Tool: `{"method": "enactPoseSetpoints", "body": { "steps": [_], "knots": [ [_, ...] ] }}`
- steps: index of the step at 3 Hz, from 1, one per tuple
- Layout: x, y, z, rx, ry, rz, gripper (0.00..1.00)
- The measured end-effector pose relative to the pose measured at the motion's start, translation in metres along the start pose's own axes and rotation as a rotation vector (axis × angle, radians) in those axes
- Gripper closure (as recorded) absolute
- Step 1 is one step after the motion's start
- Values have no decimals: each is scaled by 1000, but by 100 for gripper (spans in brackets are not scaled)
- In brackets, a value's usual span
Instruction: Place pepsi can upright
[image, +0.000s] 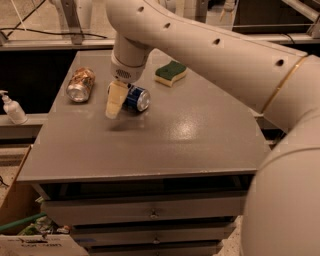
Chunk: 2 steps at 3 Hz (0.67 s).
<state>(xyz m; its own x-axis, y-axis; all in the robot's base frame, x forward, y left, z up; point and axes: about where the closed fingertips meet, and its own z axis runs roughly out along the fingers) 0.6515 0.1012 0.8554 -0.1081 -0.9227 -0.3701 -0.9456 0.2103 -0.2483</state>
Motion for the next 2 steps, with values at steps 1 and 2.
{"method": "enactPoseSetpoints", "body": {
  "steps": [1,2],
  "knots": [
    [-10,-4,7,-53,47,54,0],
    [-15,-5,12,-75,93,107,0]
  ]
}}
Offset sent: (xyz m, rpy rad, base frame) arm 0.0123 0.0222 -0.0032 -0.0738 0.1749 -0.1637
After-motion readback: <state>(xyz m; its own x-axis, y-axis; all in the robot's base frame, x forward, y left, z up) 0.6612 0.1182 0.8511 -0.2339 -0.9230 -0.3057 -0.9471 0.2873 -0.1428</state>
